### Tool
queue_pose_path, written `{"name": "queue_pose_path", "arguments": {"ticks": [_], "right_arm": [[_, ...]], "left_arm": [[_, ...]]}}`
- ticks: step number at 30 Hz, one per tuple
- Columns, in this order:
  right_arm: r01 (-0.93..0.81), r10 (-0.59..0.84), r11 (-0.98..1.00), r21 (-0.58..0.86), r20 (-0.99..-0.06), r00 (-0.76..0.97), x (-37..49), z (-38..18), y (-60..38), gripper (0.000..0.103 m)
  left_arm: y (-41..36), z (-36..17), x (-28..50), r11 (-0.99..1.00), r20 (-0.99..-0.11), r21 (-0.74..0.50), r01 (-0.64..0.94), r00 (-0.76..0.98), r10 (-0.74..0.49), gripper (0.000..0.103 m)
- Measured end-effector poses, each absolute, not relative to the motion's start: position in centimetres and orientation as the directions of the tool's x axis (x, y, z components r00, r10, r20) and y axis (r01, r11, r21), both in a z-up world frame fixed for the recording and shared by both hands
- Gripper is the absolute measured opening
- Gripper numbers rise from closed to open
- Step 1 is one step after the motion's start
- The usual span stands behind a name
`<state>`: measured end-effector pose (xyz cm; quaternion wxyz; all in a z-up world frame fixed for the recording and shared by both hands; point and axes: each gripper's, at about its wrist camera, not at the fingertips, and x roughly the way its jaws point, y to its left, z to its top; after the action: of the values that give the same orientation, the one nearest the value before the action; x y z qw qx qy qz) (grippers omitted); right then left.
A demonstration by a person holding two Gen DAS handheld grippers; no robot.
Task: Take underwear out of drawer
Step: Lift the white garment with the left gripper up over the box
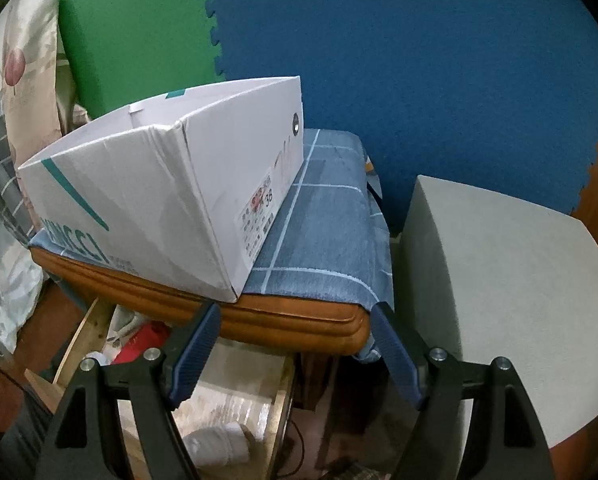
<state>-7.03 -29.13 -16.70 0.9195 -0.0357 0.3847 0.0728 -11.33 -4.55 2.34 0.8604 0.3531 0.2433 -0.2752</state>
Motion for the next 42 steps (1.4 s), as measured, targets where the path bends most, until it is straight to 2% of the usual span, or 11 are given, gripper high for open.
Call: {"name": "queue_pose_path", "arguments": {"ticks": [10,15,22,34,42], "right_arm": [[-0.164,0.112,0.987,-0.005,-0.709,0.696,-7.4,-16.5,-29.3,0.079],[-0.163,0.113,0.987,-0.003,-0.709,0.696,-7.3,-16.5,-29.4,0.079],[-0.166,0.108,0.986,-0.013,-0.711,0.695,-7.4,-16.5,-29.3,0.079],[-0.21,0.123,0.977,-0.029,-0.728,0.675,-7.5,-17.0,-28.4,0.079],[-0.237,0.119,0.97,-0.055,-0.743,0.659,-7.5,-17.5,-27.7,0.079]], "left_arm": [[-3.4,11.1,-8.0,0.72,-0.388,0.564,0.404,0.9,-0.201,0.011],[-3.5,12.2,-6.0,0.768,-0.346,0.543,0.341,0.924,-0.166,0.012],[-3.3,12.2,-2.9,0.794,-0.365,0.528,0.301,0.925,-0.108,0.014],[-1.0,8.4,4.7,0.863,-0.513,0.425,0.275,0.858,-0.021,0.016],[-0.7,6.8,6.6,0.879,-0.565,0.392,0.272,0.825,-0.003,0.016]]}}
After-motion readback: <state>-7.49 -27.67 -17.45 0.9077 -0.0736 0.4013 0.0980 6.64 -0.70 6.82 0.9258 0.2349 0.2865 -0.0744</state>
